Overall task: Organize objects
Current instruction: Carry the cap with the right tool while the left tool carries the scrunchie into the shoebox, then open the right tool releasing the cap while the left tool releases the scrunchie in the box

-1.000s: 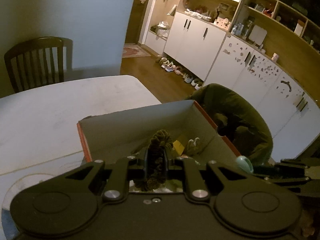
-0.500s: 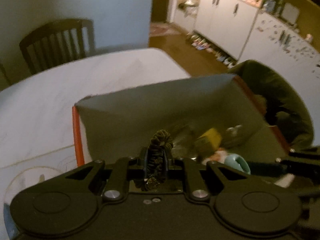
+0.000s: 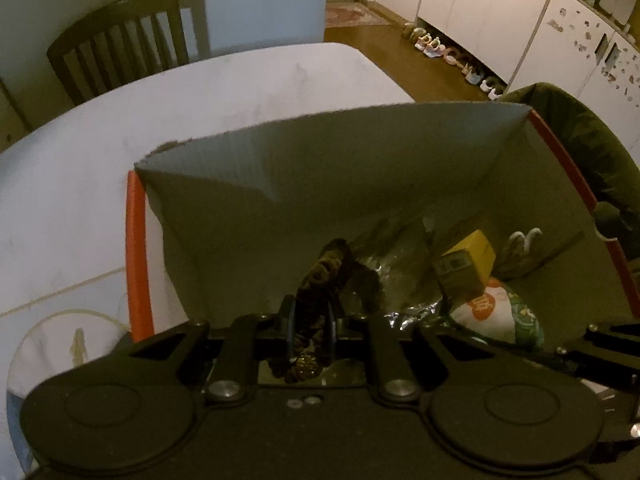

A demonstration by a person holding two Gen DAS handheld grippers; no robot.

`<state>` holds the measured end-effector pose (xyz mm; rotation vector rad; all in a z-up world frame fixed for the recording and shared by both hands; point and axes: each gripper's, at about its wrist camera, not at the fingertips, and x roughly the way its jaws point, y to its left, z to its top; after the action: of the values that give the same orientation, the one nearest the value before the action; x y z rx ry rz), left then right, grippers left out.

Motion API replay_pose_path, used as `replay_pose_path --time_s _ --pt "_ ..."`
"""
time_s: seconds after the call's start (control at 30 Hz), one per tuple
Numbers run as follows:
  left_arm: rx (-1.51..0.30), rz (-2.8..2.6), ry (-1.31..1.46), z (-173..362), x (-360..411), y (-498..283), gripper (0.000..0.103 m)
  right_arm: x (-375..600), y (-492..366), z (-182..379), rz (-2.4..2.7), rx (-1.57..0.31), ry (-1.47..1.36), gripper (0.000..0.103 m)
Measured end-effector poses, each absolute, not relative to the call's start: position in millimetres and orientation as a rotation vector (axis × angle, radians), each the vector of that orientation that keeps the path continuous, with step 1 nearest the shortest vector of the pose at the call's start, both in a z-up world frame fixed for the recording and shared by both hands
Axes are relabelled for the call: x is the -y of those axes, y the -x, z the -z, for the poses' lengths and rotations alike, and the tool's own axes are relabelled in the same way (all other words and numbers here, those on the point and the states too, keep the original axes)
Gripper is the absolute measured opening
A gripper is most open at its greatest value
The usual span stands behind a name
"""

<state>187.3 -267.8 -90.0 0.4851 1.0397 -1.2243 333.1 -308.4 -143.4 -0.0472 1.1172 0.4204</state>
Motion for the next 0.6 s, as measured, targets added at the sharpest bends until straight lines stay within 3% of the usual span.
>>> replay_pose_path --time_s 0.4,0.6 --pt "-1.089 1.218 -0.516 100.9 272.4 -184.4 0.017 310.8 -334.0 148.6 -0.419 -1.139 0.019 0.029" --pt "-1.11 1.214 -0.493 97.9 273.9 -181.9 0.027 316.1 -330.9 141.7 -0.42 -1.129 -0.011 0.029"
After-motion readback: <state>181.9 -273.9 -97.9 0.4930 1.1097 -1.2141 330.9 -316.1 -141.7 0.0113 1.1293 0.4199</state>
